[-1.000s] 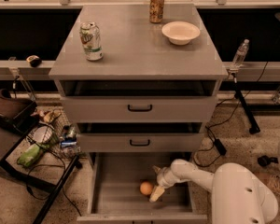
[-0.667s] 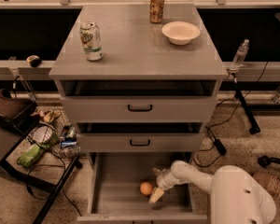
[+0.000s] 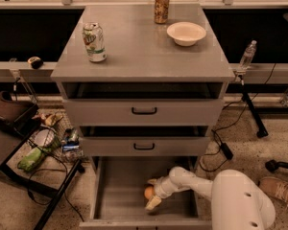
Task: Pick orange from bottom drawer and place on counter
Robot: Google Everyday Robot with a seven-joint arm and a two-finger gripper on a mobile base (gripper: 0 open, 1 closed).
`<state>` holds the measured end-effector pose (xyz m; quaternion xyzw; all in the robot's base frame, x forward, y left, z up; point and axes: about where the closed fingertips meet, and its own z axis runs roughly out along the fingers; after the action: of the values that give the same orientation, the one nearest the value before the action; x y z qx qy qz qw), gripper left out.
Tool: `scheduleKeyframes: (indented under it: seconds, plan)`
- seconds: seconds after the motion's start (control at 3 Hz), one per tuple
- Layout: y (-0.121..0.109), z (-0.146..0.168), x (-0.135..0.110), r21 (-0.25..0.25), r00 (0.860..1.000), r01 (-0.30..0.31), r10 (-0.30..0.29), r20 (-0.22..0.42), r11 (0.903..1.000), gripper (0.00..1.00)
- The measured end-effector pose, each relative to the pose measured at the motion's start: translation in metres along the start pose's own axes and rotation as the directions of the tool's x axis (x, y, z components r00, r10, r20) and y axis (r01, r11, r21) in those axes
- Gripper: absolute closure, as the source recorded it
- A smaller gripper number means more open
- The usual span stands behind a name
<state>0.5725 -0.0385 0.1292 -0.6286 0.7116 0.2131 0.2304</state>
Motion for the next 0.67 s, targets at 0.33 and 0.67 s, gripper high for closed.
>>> scheduleKeyframes:
  seconds: [0.33, 0.67]
  plan:
    - [0.0009, 0.0011, -0.0009, -0.003, 1.0, 0.0, 0.0, 0.001, 1.0, 0.43]
    - [0.0009, 0.0011, -0.0009, -0.003, 1.0, 0.0, 0.0, 0.001, 1.0, 0.66]
